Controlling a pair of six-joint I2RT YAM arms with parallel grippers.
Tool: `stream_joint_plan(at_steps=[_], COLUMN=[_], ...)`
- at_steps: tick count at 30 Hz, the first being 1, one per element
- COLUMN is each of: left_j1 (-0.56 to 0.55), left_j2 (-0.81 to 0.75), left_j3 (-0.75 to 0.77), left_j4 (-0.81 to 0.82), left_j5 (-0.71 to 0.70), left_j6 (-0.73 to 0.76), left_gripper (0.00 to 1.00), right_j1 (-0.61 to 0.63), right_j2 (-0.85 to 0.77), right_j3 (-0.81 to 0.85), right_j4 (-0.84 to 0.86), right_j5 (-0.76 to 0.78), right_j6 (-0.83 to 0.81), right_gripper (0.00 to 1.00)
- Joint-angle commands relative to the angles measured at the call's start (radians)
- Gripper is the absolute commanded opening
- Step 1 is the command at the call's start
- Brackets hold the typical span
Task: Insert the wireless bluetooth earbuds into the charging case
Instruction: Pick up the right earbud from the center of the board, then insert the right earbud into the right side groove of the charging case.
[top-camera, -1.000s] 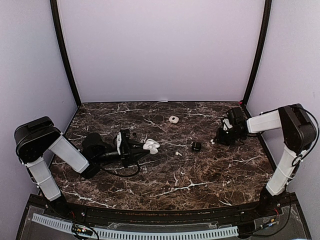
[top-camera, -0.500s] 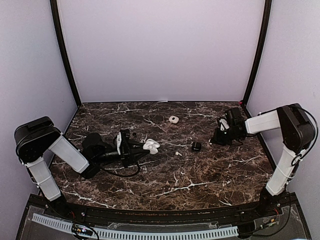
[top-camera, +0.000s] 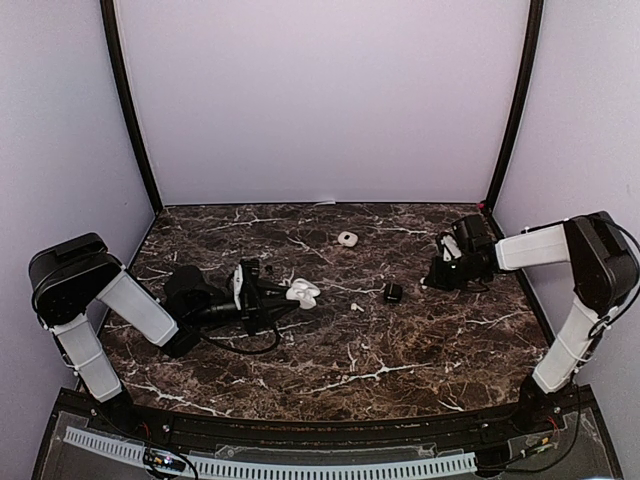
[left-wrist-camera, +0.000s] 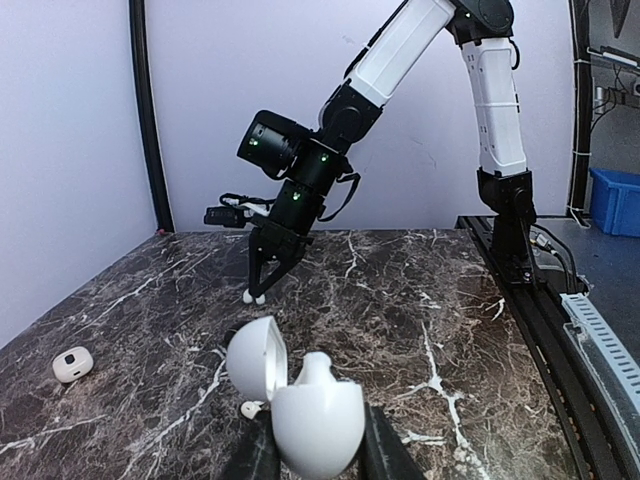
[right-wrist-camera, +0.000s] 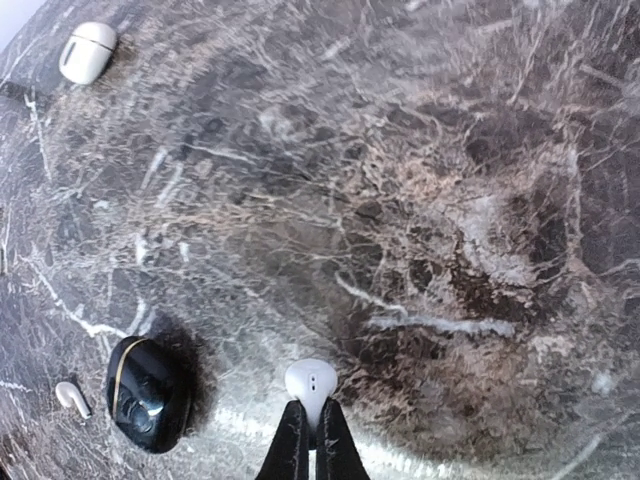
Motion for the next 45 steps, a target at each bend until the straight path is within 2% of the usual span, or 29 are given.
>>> stream_joint_plan(at_steps=[1,15,24,28,36,45], left_j1=[-0.004,-0.004,-0.004,-0.004,-0.004,-0.004], left_j2=[-0.008,0.01,0.018,0.022,0.046,0.055], left_j3=[0.005,0.009,0.017,0.022,0.04,0.047], left_j4=[0.005,0.025,0.022,0.023,0.054,0.086], left_j5=[0.024,0.054,0.078,0.109,0.224,0.28], left_j6=[0.019,0.021,0.022,0.017,-0.003,-0.033], left_gripper=[0.0,0.0,0.0,0.0,0.0,0.0], right_j1=[0.029,0.096,0.1,0.11,0.216,0.412], right_j2=[-0.106,-0.383,-0.453,-0.488,-0.541,-0.567], right_j3=[-0.046,-0.213,-0.254,-0.263,-0.319,-0.355], right_j4=[0.036,0.217,0.252,0.269,0.39,0.506], right_j5=[0.043,0.114,0.09,0.03,-0.08,-0.163], right_j6=[-0.047,-0.136,-0.161,-0.192,-0.261,-0.397], right_gripper=[0.0,0.0,0.0,0.0,0.0,0.0])
